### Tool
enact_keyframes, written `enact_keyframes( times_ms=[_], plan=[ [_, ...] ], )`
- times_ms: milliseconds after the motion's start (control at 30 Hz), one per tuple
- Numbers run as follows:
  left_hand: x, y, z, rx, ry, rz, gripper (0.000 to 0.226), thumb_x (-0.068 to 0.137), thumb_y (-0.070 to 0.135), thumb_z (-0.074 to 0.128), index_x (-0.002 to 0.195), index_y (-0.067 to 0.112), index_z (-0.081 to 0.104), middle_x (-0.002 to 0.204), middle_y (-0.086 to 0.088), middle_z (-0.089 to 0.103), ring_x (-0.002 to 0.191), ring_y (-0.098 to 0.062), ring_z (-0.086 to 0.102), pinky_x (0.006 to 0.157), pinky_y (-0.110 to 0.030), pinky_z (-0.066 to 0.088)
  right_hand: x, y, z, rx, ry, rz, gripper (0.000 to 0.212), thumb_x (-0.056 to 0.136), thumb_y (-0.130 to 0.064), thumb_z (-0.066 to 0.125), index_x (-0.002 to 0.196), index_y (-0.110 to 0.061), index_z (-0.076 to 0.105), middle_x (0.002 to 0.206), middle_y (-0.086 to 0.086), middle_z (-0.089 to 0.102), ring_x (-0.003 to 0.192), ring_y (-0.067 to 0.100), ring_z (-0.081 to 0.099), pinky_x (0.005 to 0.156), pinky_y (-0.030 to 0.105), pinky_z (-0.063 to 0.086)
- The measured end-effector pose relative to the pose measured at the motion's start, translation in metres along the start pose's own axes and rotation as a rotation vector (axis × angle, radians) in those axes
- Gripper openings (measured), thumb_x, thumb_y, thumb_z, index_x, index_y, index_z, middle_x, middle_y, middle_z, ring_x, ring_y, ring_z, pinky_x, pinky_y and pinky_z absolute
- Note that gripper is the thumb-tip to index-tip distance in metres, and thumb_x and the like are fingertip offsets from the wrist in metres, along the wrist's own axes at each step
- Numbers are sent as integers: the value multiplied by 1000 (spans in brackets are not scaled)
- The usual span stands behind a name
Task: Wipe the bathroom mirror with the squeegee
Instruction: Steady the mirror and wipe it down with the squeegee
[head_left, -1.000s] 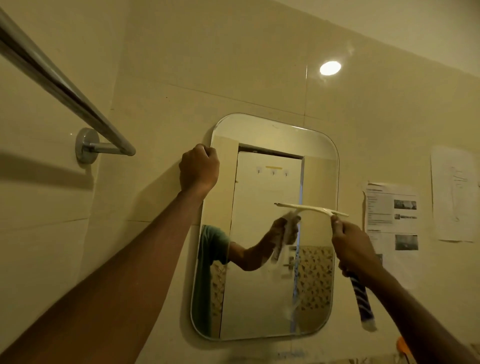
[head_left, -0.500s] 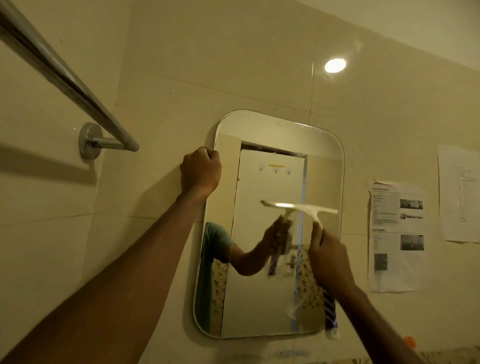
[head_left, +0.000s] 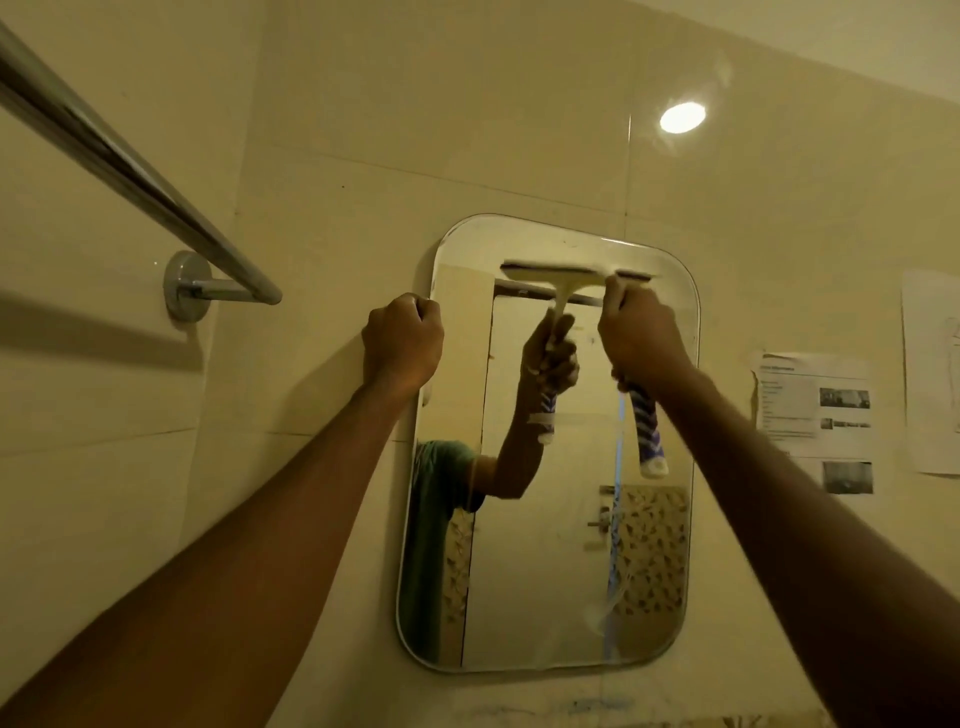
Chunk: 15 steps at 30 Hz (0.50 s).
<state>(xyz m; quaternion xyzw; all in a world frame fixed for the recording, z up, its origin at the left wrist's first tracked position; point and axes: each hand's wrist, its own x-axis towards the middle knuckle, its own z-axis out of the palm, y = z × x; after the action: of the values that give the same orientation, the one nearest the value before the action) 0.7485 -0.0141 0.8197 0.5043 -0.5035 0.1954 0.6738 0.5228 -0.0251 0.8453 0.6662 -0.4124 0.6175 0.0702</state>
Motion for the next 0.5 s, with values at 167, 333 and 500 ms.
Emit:
enact_keyframes(
  times_ms=[167, 333, 500],
  plan=[
    [-1, 2, -3, -3, -15, -20, 33, 97, 21, 39, 70, 10, 55, 68, -6, 57, 65, -22, 50, 64, -29, 33, -114, 50, 36, 39, -34, 43, 36, 101, -39, 32, 74, -24, 50, 56, -4, 53, 36, 1, 48, 32, 11, 33],
    [-8, 0, -8, -5, -82, -79, 34, 96, 24, 39, 72, 10, 59, 72, -8, 59, 71, -26, 53, 64, -31, 37, -192, 79, 38, -56, -77, 105, 42, 100, -42, 28, 78, -17, 55, 57, 0, 57, 47, 13, 54, 44, 34, 47],
    [-23, -12, -9, -9, -112, -92, 32, 94, 23, 42, 68, 11, 56, 60, 0, 51, 68, -26, 55, 61, -32, 44, -139, 44, 20, 55, -40, 25, 44, 102, -42, 29, 72, -20, 53, 57, -1, 55, 46, 13, 53, 43, 28, 48]
  ],
)
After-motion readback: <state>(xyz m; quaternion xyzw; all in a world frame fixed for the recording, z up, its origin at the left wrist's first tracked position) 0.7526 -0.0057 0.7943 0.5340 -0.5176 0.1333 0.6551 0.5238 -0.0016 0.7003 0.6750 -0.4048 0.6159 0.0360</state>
